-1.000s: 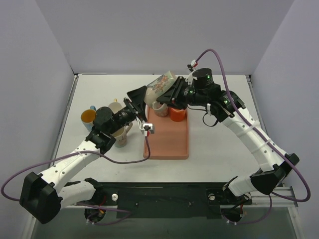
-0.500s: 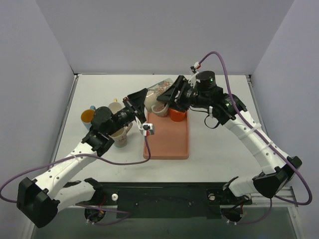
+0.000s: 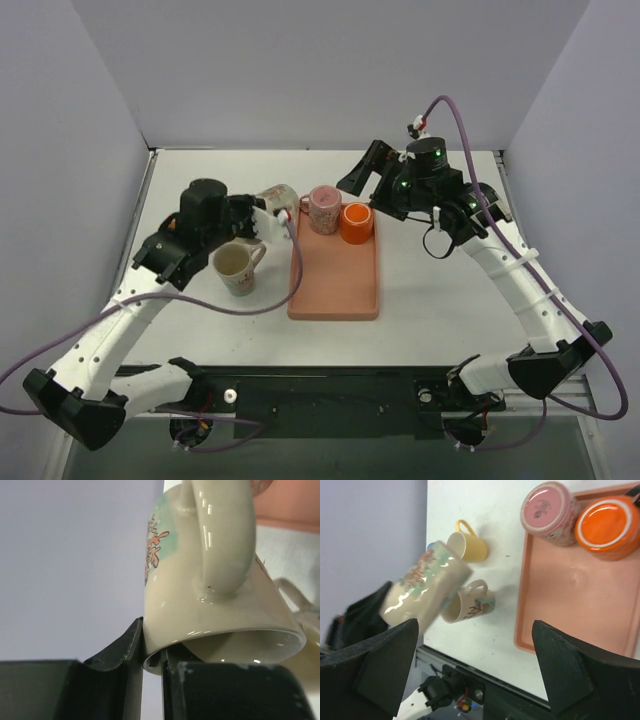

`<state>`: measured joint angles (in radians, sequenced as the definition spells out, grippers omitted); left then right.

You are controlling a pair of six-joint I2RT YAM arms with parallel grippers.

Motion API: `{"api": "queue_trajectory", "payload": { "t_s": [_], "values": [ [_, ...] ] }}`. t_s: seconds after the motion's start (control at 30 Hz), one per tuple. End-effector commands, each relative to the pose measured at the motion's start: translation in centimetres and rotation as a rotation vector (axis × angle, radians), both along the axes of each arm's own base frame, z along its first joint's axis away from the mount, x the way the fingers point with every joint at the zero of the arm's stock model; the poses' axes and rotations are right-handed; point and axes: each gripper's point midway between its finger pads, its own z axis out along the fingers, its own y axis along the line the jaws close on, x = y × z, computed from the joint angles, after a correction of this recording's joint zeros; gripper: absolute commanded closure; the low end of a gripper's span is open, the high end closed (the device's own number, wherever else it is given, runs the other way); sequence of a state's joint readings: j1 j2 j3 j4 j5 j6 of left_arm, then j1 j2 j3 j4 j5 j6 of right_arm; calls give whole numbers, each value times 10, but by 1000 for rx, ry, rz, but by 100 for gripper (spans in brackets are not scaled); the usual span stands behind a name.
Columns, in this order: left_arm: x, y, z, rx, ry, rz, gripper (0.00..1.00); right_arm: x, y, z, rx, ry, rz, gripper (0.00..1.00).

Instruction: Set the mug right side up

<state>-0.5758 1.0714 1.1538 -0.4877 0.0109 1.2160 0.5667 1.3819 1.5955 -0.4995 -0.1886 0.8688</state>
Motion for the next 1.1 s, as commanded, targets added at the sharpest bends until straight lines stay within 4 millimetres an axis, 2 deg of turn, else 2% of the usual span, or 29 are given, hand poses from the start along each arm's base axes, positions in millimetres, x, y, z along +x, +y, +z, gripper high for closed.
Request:
{"api": "queue_trajectory", "payload": {
  "t_s": [0.0,0.03,0.07,0.1,0.13,0.17,0.2,0.23,0.27,0.3,0.33,0.43,0.47,0.5,0.57,0.67,0.77,0.83,0.97,1.07],
  "values": [
    [5,82,88,-186,45,394,100,0,-41,18,-152,-117,-81,9],
    [2,103,69,-156,157,477,100,-2,-43,16,-167,-123,-75,9],
    [-5,112,83,-215,175,528,100,-1,-43,13,-175,-120,-70,9],
    [-9,127,70,-194,260,600,100,-2,-43,10,-186,-119,-59,9],
    [-15,134,78,-249,286,650,100,-2,-42,8,-192,-117,-49,9],
    [-22,149,63,-235,379,717,100,-2,-41,5,-201,-114,-38,9],
    [-29,156,69,-292,412,770,100,-2,-40,4,-203,-113,-26,9],
    [-38,169,42,-288,574,859,100,-2,-39,1,-215,-112,-14,9],
    [-43,185,45,-339,601,922,100,-2,-37,-1,-213,-109,-3,9],
    [-46,194,29,-410,715,1000,100,-2,-36,-1,-220,-112,8,9],
    [-49,212,20,-444,741,1077,100,-3,-35,-2,-222,-111,18,9],
    [-63,224,-3,-509,831,1165,100,-3,-35,-5,-237,-117,37,8],
    [-72,231,-23,-491,897,1211,100,-4,-35,-6,-242,-117,44,8],
    [-76,232,-32,-482,930,1219,100,-5,-35,-6,-241,-117,47,8],
    [-94,237,-65,-492,1062,1278,100,-5,-35,-11,-247,-110,49,8],
    [-108,249,-81,-573,1136,1346,100,-8,-37,-16,-253,-99,51,8],
    [-123,260,-104,-562,1222,1404,100,-9,-38,-20,-253,-94,48,8],
    [-124,258,-119,-557,1283,1401,100,-9,-37,-24,-251,-88,45,8],
    [-97,266,-147,-528,1206,1421,100,-5,-37,-30,-250,-87,34,8],
    [-87,258,-166,-487,1195,1422,100,-2,-40,-38,-282,-80,26,8]
  ]
}}
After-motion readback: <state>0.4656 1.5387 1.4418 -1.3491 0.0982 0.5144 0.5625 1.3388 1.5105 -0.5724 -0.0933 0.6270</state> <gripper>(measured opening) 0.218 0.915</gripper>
